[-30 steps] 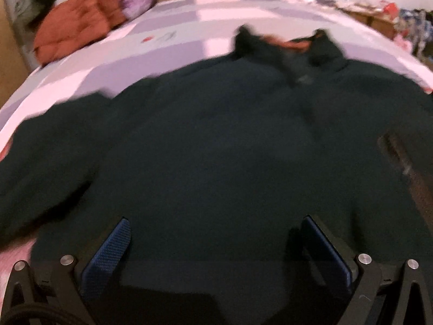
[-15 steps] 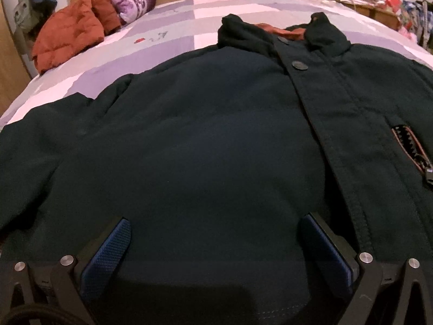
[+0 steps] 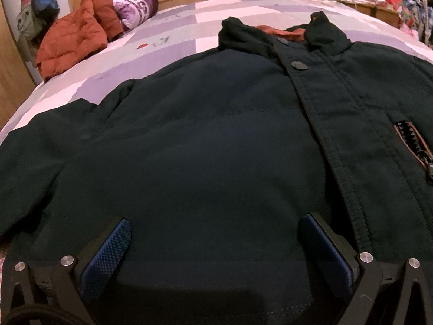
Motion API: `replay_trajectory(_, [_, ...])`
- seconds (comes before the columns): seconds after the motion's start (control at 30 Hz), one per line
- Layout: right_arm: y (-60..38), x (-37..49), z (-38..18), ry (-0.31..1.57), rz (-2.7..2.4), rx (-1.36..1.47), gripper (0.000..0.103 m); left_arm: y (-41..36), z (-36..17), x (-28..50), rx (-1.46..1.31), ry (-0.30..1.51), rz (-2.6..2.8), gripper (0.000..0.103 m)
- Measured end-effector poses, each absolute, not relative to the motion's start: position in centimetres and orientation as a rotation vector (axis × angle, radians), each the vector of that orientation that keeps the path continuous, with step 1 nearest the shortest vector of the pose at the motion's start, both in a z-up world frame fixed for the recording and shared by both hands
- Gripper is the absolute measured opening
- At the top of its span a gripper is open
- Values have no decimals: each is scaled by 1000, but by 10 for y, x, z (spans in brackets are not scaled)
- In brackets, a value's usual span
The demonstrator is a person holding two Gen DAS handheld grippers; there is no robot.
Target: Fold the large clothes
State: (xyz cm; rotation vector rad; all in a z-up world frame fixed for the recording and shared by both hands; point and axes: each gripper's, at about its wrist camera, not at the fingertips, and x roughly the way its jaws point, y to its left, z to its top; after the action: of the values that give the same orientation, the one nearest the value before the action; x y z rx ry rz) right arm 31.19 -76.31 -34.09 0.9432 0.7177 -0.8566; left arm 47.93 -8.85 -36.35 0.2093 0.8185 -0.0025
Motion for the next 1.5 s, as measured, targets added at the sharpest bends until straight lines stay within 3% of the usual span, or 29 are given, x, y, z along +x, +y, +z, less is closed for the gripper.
replay_trajectory(0.3, [-680, 402, -202, 638, -839, 261, 9, -88, -364, 482, 210, 829, -6, 103])
replay_trajectory(0.53, [-481, 491, -129, 503, -459, -94, 9, -70, -307, 478, 165, 814, -54, 103])
replay_trajectory(0.73, [-294, 541, -185, 576, -88, -159, 8, -18, -259, 468, 136, 759, -34, 103])
replay_trajectory(0.97, [-144, 544, -311, 772, 135, -393, 9, 40, -275, 473, 112, 813, 51, 103])
replay_trajectory(1.1, [-127, 529, -336, 788, 135, -440, 9, 53, -291, 476, 74, 841, 76, 103])
replay_trajectory(1.23, [-117, 522, -328, 742, 195, -425, 9, 53, -295, 474, 51, 827, 86, 103])
replay_trajectory(1.33, [-111, 530, -356, 823, 221, -479, 10, 47, -295, 477, 44, 840, 80, 103])
replay_trajectory(1.5, [-115, 523, -355, 845, 286, -464, 30, 38, -288, 482, 57, 817, 68, 103])
